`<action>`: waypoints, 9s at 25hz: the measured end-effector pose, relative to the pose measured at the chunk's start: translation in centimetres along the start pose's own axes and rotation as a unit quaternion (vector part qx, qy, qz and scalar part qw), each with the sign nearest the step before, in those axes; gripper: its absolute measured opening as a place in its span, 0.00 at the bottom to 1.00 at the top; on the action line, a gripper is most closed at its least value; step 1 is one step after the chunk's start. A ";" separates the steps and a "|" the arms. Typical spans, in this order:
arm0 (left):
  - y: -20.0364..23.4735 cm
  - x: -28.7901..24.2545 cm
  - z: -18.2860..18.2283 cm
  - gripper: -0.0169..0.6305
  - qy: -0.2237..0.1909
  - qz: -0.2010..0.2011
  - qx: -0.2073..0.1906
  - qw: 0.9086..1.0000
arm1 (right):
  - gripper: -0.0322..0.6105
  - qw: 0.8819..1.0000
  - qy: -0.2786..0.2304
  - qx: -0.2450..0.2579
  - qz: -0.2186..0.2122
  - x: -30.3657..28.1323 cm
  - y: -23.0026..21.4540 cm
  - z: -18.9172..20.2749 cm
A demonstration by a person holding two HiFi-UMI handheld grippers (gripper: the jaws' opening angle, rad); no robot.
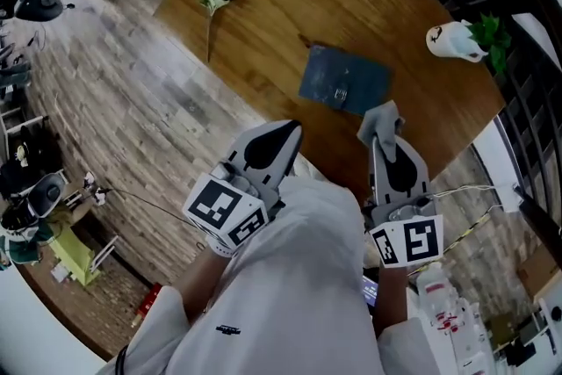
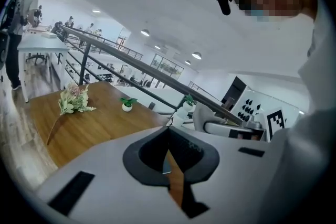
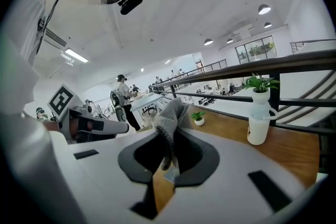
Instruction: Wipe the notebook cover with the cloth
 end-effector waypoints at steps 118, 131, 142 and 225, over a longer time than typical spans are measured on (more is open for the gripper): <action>14.1 -15.3 16.3 0.05 0.175 -0.022 0.029 0.984 | 0.11 0.932 0.282 -0.015 0.230 -11.6 -19.5 17.1; 13.9 -12.9 17.7 0.05 0.178 -0.021 0.053 0.982 | 0.11 0.961 0.212 0.006 0.179 -11.8 -14.3 13.9; 13.8 -13.0 18.3 0.05 0.170 -0.024 0.071 0.983 | 0.11 0.974 0.221 0.026 0.051 -17.4 -4.6 15.4; 13.9 -12.9 18.4 0.05 0.173 -0.033 0.059 0.983 | 0.11 0.949 0.294 0.004 0.116 -12.5 -7.3 21.0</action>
Point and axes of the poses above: the fingertips, and each gripper's own axes: x backward along the fingers, y to its left, z out of its underside, the point moved 1 cm from there along x, backward along the fingers, and after that the axes turned 5 degrees about y, right-handed, at the moved point
